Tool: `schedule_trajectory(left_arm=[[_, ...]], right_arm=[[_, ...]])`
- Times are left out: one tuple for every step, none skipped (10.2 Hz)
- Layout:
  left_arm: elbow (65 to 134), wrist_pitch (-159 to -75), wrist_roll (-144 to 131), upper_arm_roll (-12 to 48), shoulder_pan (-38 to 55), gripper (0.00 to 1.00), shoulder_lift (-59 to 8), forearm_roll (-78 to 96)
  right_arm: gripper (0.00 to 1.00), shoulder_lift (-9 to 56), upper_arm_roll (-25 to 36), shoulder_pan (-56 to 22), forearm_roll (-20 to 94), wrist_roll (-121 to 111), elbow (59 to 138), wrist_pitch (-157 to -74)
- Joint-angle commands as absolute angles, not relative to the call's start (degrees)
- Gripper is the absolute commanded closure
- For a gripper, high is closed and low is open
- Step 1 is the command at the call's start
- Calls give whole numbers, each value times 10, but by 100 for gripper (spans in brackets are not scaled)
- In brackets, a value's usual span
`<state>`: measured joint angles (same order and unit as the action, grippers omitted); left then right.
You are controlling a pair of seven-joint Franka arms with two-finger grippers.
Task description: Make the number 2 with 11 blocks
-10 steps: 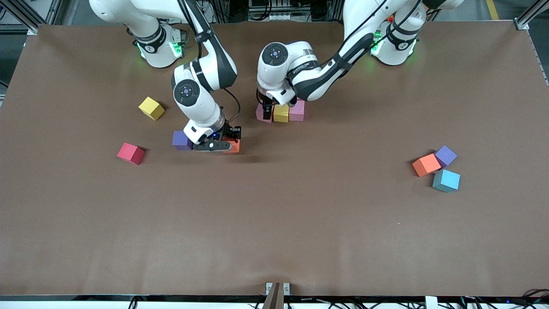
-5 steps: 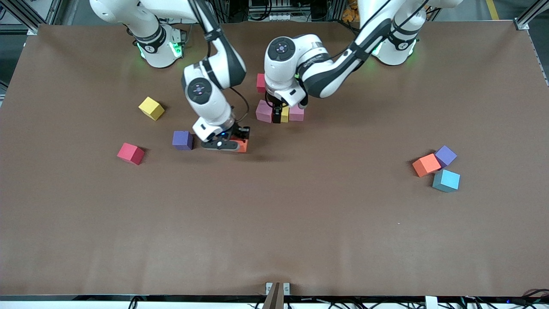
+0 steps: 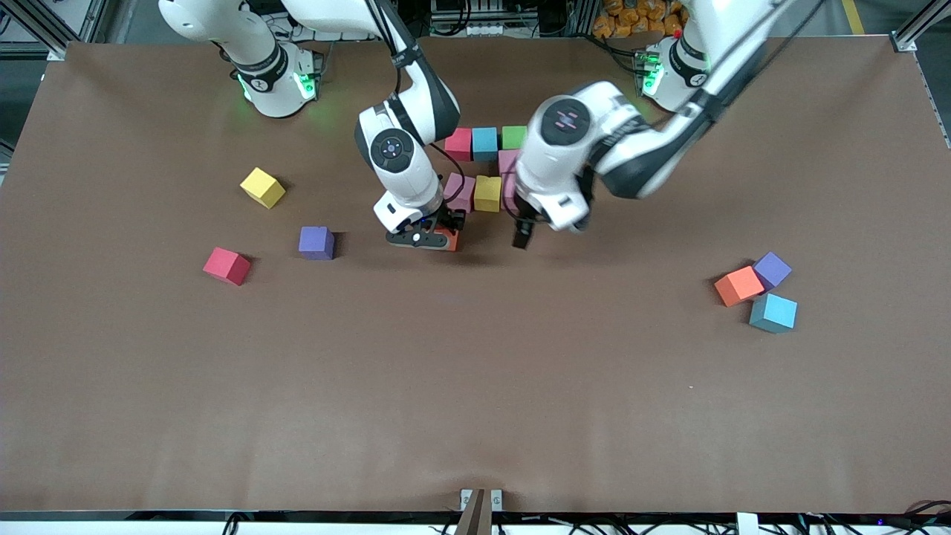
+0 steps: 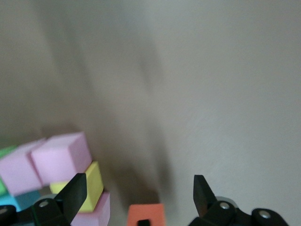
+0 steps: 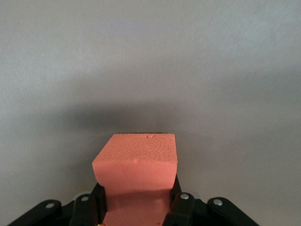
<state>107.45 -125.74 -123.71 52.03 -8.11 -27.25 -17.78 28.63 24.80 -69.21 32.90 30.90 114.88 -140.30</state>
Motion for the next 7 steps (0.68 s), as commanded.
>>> schedule_trajectory(left_arm=[[1070, -1235, -1116, 535, -129, 0, -271, -178], [1069, -1231, -1059, 535, -144, 0, -270, -178], [1051, -1224, -1004, 534, -157, 0, -274, -178], [1042, -1205, -951, 532, -167, 0, -277, -184], [1035, -1188, -887, 531, -188, 0, -276, -185], [1030, -1165, -808, 531, -219, 0, -274, -185], [1029, -1152, -719, 531, -243, 0, -271, -185]], right_arm=[[100, 299, 250, -710, 367, 316, 1137, -1404], [100, 299, 249, -715, 373, 314, 1138, -1398], [100, 299, 247, -716, 373, 310, 1141, -1397], [100, 299, 242, -716, 373, 312, 1143, -1397], [100, 299, 236, -715, 373, 312, 1146, -1397], [100, 299, 235, -715, 372, 311, 1148, -1400], [100, 300, 235, -719, 372, 311, 1154, -1405]])
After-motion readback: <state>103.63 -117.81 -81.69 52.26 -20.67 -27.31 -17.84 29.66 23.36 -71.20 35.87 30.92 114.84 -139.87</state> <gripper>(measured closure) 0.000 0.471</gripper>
